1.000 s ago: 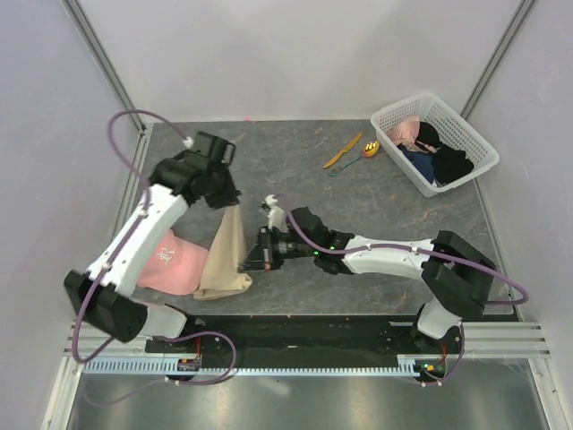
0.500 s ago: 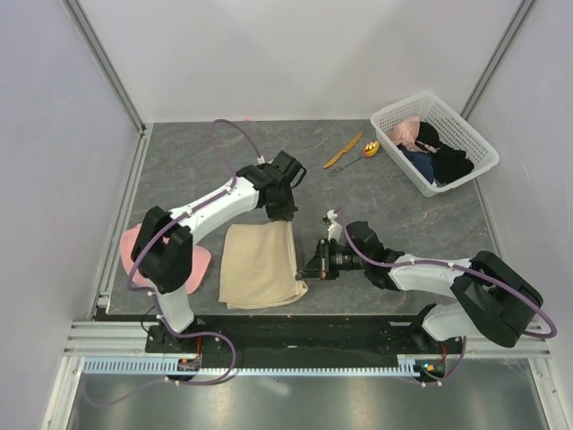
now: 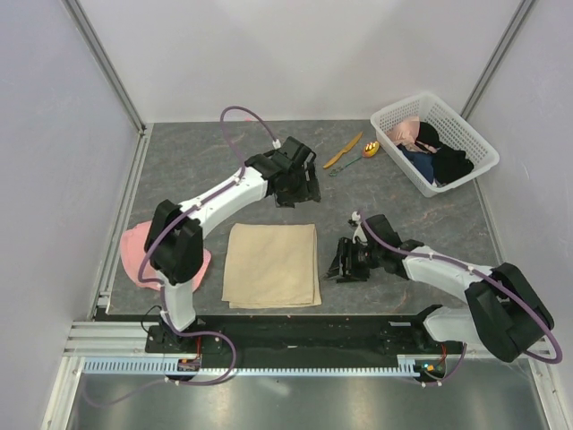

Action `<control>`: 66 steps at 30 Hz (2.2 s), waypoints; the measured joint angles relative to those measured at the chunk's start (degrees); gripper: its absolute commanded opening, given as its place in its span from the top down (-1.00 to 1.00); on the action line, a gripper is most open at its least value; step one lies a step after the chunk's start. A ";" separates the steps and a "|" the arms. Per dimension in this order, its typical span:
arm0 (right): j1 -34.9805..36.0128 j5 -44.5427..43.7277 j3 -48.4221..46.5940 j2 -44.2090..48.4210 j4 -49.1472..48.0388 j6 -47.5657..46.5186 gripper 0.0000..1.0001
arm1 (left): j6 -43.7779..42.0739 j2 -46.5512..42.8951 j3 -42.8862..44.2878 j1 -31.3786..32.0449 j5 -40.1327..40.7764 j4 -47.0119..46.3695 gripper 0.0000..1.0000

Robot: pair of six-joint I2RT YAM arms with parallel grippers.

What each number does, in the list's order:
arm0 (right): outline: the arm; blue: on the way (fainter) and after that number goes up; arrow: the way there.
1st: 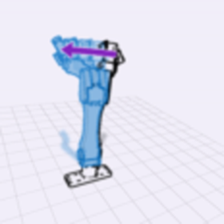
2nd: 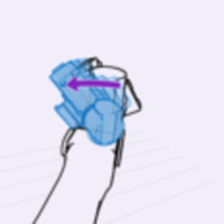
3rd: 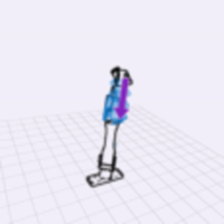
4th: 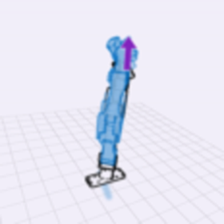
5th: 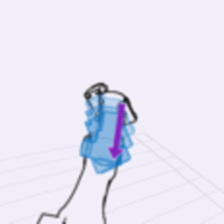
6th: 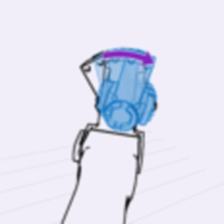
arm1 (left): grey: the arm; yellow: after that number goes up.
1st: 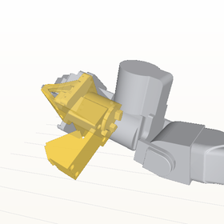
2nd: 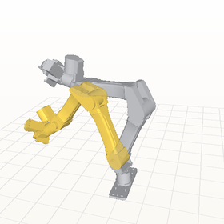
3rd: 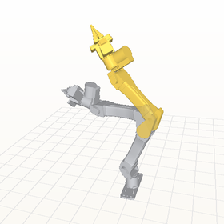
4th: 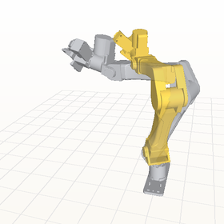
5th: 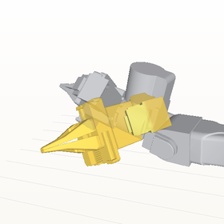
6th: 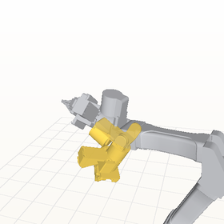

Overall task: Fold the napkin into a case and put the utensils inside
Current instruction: Turn over the upper triangle folded napkin at the center of the board, then smooth out the lower triangle-folded napkin at the center of the board.

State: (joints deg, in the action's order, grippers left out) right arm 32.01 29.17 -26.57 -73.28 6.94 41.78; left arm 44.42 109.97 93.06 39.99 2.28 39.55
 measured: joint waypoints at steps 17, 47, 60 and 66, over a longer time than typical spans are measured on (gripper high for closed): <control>-0.87 7.52 1.70 1.20 2.69 -2.38 0.12 | 0.35 -17.18 -23.04 21.79 -7.37 1.49 -0.05; 5.33 8.33 10.45 -5.84 -20.76 10.34 0.44 | 2.71 -9.25 -26.08 25.03 -4.98 1.75 0.17; 5.66 8.68 10.45 -8.37 -24.04 11.19 0.76 | 3.28 -7.10 -26.08 25.03 -5.44 0.94 0.91; 5.73 8.61 10.97 -8.92 -25.07 11.65 0.92 | 3.37 -7.13 -25.83 25.03 -5.95 1.05 0.96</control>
State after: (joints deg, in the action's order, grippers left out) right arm 37.74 37.78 -15.59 -82.19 -18.13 53.43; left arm 47.79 102.85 67.22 65.01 -3.66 40.60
